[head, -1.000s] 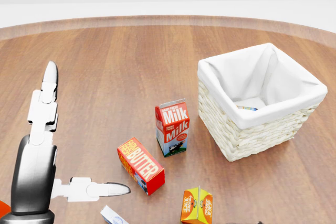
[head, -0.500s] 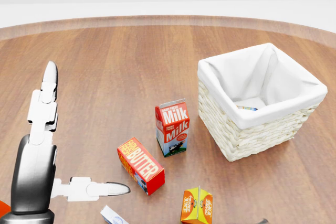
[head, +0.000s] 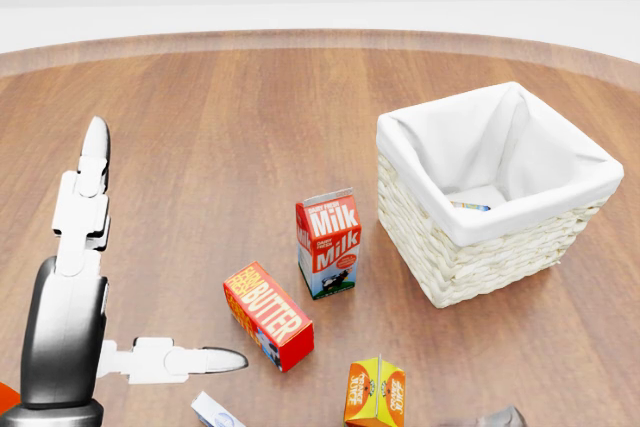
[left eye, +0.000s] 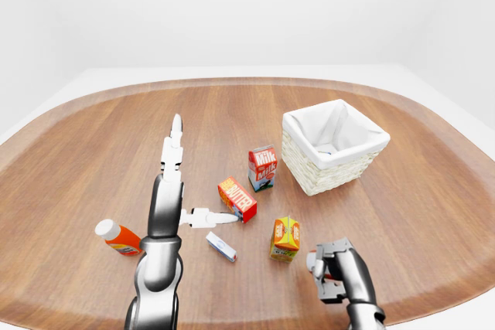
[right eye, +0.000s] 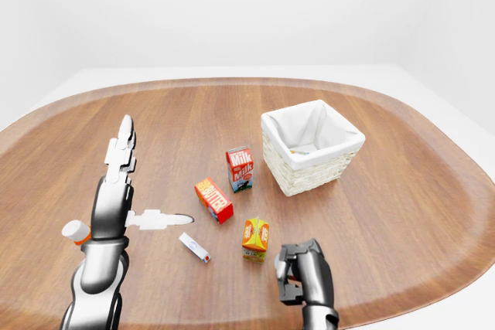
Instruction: Pick up the alphabet soup and the tomato sauce, and put them in the basket.
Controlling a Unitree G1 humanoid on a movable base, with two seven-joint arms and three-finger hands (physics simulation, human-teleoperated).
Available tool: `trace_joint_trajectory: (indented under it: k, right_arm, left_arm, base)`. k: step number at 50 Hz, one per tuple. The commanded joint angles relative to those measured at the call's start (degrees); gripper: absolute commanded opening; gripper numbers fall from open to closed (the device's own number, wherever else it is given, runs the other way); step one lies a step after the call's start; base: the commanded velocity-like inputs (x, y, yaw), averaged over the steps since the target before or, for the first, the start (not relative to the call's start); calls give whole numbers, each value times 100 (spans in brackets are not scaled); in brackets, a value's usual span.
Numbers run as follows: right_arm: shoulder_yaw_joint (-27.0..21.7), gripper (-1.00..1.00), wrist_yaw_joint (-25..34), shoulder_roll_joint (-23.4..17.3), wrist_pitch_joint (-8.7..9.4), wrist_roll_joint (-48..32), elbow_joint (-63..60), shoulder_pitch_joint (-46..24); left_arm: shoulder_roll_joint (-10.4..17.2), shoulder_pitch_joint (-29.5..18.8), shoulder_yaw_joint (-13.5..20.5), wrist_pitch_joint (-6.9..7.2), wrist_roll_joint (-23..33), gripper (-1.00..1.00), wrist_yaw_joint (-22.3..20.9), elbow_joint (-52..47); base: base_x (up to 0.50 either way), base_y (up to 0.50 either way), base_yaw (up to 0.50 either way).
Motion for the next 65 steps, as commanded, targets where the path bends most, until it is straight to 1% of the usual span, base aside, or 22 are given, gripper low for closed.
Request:
trace_joint_trajectory:
  k: [1, 7, 15, 32, 34, 36, 42, 44, 46, 47, 49, 51, 57, 58, 63, 65]
  right_arm:
    - [-145, -100, 258, 80, 0, 364, -433, -62]
    - [-212, -100, 491, 136, 0, 510, -779, -26]
    - [-281, -100, 673, 183, 0, 640, -957, -99]
    - [-363, -100, 1132, 261, 0, 981, -1768, -171]
    - [-383, -100, 1158, 267, 0, 994, -1793, -201]
    - [-438, -100, 1072, 263, 0, 961, -1543, -279]
    - [-493, -100, 1214, 315, 0, 1009, -1722, -366]
    - [-510, -100, 1269, 331, 0, 1007, -1828, -396]
    - [-490, -100, 1438, 358, 0, 1086, -2231, -353]
    - [-502, -100, 1471, 360, 0, 1096, -2310, -375]
    - [-556, -100, 1393, 340, 0, 1080, -2081, -462]
    - [-586, -100, 1561, 371, 0, 1141, -2391, -537]
    - [-634, -100, 1742, 416, 0, 1135, -2758, -722]
    - [-665, -100, 1694, 393, 0, 1129, -2606, -784]
    - [-680, -100, 1794, 420, 0, 1130, -2814, -907]
    - [-718, -100, 1758, 406, 0, 1141, -2713, -964]
  left_arm:
    - [0, 16, 7, 0, 21, 100, 8, -19]
    - [1, 16, 7, 0, 23, 100, 8, -19]
    - [1, 15, 7, 0, 21, 100, 7, -18]
    - [1, 16, 7, 0, 21, 100, 5, -19]
    - [1, 16, 7, 0, 22, 100, 4, -19]
    - [2, 15, 7, 0, 23, 100, 5, -19]
    - [1, 15, 7, 0, 23, 100, 7, -18]
    - [1, 16, 7, 0, 21, 100, 5, -19]
    - [1, 15, 7, 0, 21, 100, 6, -18]
    - [1, 15, 7, 0, 23, 100, 7, -18]
    - [1, 16, 7, 0, 21, 100, 5, -19]
    - [1, 15, 7, 0, 22, 100, 6, -18]
    - [0, 15, 7, 0, 21, 100, 7, -18]
    - [0, 16, 7, 0, 23, 100, 7, -20]
    - [0, 16, 7, 0, 19, 100, 6, -19]
    - [0, 16, 7, 0, 22, 100, 8, -19]
  base:
    - [0, 0, 0]
    - [0, 0, 0]
    - [0, 0, 0]
    - [0, 0, 0]
    - [0, 0, 0]
    - [0, 0, 0]
    - [0, 0, 0]
    - [0, 0, 0]
    - [0, 0, 0]
    - [0, 0, 0]
    - [0, 0, 0]
    - [0, 0, 0]
    - [0, 0, 0]
    - [0, 0, 0]
    - [0, 0, 0]
    - [0, 0, 0]
